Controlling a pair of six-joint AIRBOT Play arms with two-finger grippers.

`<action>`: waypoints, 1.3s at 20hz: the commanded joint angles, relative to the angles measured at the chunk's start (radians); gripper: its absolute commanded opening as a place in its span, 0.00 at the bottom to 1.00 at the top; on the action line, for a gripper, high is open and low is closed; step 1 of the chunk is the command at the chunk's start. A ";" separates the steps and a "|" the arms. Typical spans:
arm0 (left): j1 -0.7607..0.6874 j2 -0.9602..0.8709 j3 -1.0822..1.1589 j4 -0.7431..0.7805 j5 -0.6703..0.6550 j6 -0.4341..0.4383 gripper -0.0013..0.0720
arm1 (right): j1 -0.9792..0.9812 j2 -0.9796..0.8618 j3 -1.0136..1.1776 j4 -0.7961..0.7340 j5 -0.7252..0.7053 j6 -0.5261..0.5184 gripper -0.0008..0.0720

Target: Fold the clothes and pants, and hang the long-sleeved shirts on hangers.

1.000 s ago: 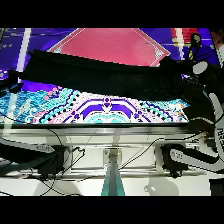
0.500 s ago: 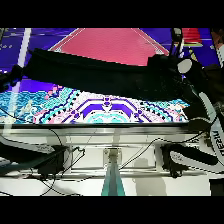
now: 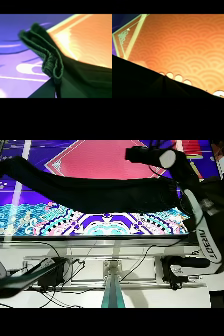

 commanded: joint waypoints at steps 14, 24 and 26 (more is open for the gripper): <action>-0.085 0.257 -0.002 -0.269 -0.159 -0.144 0.06 | 0.612 -0.509 0.424 0.280 -0.068 0.167 0.03; -0.265 0.176 -0.085 -0.270 -0.178 -0.144 0.06 | 0.257 -0.364 0.424 0.015 0.271 0.151 0.03; -0.395 0.151 -0.113 -0.270 -0.153 -0.144 0.06 | 0.155 -0.315 0.424 0.015 0.333 0.151 0.03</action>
